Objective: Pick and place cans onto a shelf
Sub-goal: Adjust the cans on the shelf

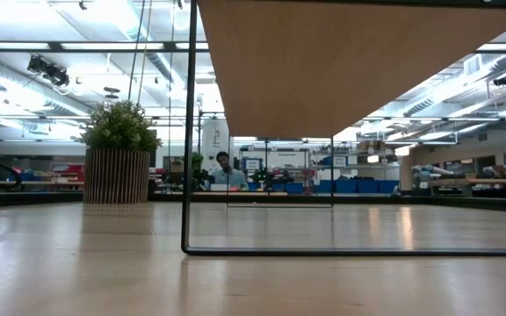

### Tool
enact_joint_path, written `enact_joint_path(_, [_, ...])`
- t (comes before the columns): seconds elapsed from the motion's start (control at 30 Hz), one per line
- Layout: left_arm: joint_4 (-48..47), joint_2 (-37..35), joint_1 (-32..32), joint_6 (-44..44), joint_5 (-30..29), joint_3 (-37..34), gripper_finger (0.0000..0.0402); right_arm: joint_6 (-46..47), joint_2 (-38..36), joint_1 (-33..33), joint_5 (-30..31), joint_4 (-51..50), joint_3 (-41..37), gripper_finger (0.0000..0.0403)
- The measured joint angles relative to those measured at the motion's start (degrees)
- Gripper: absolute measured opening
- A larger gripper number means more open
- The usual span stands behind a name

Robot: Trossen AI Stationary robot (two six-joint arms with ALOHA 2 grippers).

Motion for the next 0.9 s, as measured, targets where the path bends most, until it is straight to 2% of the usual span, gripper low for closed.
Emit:
enact_joint_path(0.17, [3.13,0.0,0.0,-0.15,-0.43,0.0,0.0387,0.13,0.0,0.14,0.04,0.52,-0.02,0.0347])
enact_joint_path(0.27, [4.18,0.73,-0.02,-1.47,-4.05,0.05,0.0387,0.59,0.01,0.67,0.6,2.49,-0.02,0.0347])
enact_joint_path(0.37, [5.92,2.56,0.92,-1.46,-4.65,-0.15,0.0387,0.93,0.03,1.13,1.85,3.34,-0.02,0.0347])
enact_joint_path(0.6, [7.28,6.12,4.01,-0.06,-3.17,-0.26,0.0387,2.19,0.05,1.79,1.91,3.72,-0.04,0.0347])
enact_joint_path(0.9, [6.18,6.27,5.49,-0.22,-0.04,-0.28,0.0387,3.15,0.04,3.32,1.86,3.76,-0.04,0.0347])
